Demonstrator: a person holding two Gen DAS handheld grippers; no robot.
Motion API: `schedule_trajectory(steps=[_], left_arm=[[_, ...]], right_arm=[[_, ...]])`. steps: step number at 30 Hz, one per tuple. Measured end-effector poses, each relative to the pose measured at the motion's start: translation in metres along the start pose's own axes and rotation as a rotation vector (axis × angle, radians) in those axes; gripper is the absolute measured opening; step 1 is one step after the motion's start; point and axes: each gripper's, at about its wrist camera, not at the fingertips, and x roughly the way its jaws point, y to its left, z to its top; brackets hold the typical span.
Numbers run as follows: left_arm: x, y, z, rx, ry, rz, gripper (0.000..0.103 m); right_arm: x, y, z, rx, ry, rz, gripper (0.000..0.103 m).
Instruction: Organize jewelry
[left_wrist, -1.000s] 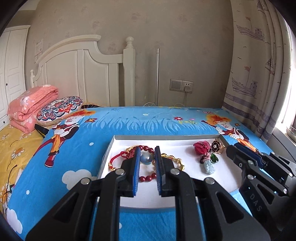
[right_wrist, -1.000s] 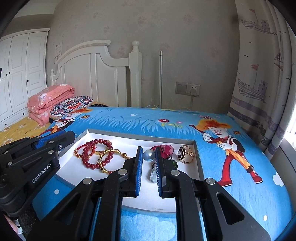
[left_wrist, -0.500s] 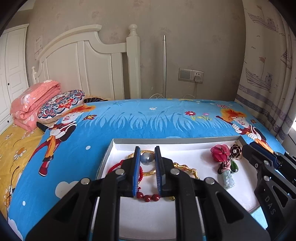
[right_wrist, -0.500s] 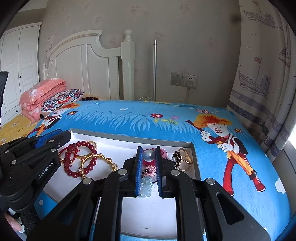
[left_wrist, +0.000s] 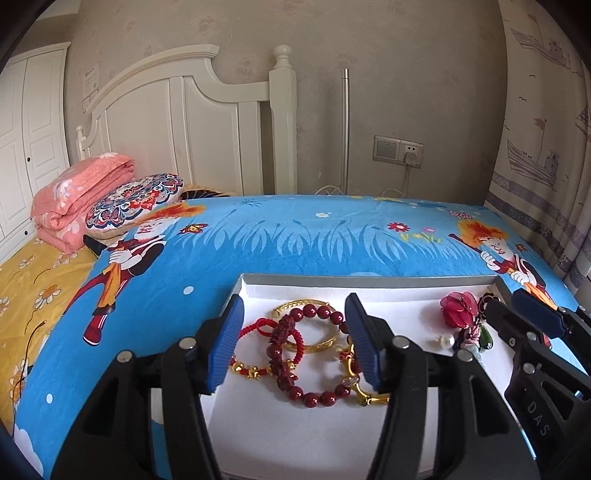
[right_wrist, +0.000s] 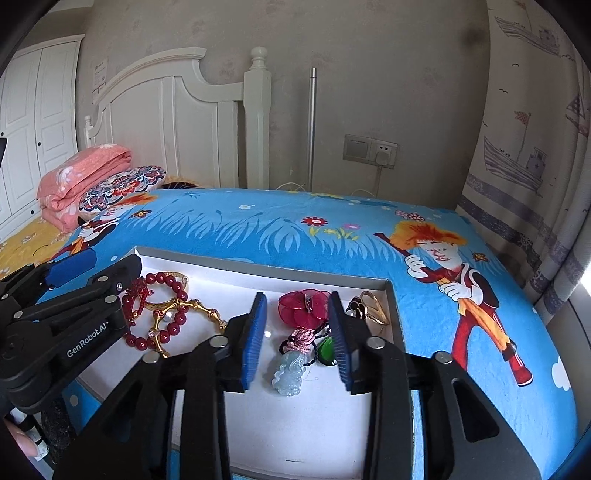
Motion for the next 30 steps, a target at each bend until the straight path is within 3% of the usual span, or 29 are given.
schedule_trajectory(steps=[2,11,13,17,23,30], left_arm=[[-0.003,0.003,0.000,-0.009,-0.012,0.009,0.067],[-0.017,0.004,-0.004,0.009,-0.042,0.005,0.081],[-0.020,0.004,-0.005,0.013,-0.047,0.002,0.085],[-0.029,0.007,-0.009,0.021,-0.050,-0.016,0.088],[-0.052,0.009,-0.016,0.034,-0.084,-0.023,0.098],[-0.091,0.008,-0.022,0.042,-0.101,-0.046,0.098]], right_arm=[[-0.001,-0.003,-0.001,0.006,-0.002,-0.003,0.040],[-0.011,-0.003,-0.004,0.000,-0.010,-0.013,0.042],[-0.014,-0.002,-0.005,-0.003,-0.012,-0.015,0.051],[-0.022,-0.003,-0.008,-0.005,-0.009,-0.009,0.054],[-0.043,-0.004,-0.012,0.013,-0.017,-0.001,0.066],[-0.074,-0.006,-0.018,0.038,-0.042,-0.001,0.079]])
